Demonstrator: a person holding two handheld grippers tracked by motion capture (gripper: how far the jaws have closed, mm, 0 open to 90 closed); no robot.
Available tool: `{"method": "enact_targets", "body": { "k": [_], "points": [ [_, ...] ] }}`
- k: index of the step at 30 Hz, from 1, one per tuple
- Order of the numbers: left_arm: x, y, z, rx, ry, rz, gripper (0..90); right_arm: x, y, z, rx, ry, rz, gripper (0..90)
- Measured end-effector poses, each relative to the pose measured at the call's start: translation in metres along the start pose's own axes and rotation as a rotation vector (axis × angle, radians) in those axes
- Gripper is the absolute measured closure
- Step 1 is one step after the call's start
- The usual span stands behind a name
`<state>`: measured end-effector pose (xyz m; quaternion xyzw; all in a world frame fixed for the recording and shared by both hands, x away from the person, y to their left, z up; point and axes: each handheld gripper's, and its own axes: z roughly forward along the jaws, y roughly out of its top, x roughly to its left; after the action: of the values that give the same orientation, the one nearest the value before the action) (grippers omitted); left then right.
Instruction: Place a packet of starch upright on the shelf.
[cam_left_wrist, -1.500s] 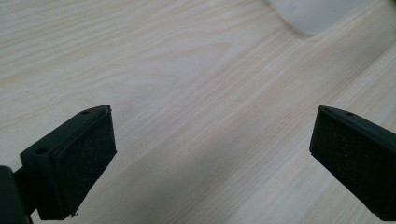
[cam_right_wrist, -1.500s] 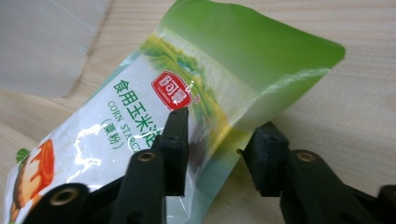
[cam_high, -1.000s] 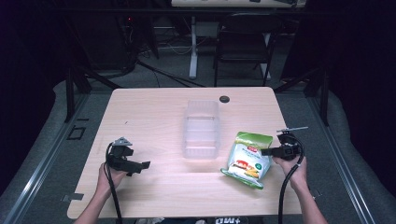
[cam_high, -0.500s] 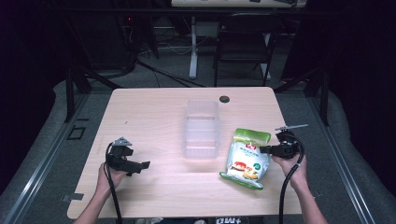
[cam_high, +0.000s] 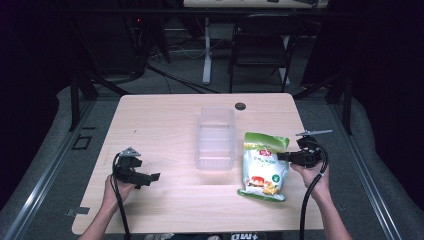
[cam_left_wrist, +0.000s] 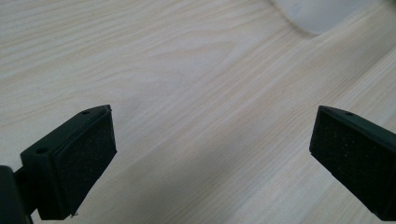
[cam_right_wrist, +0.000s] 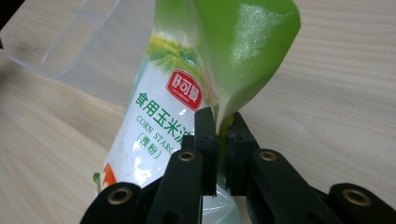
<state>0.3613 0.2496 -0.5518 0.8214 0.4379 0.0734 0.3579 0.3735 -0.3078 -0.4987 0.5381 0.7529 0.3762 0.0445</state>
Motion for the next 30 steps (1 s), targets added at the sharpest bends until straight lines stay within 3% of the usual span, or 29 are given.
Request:
{"method": "enact_targets", "body": {
  "k": [23, 30],
  "points": [
    [0.000, 0.000, -0.002, -0.007, 0.003, 0.002, 0.5, 0.027, 0.016, -0.027, -0.045, 0.012, -0.084, 87.1],
    [0.001, 0.001, -0.002, 0.003, -0.006, 0.006, 0.5, 0.034, 0.023, -0.036, -0.056, -0.007, -0.119, 87.5]
  ]
}}
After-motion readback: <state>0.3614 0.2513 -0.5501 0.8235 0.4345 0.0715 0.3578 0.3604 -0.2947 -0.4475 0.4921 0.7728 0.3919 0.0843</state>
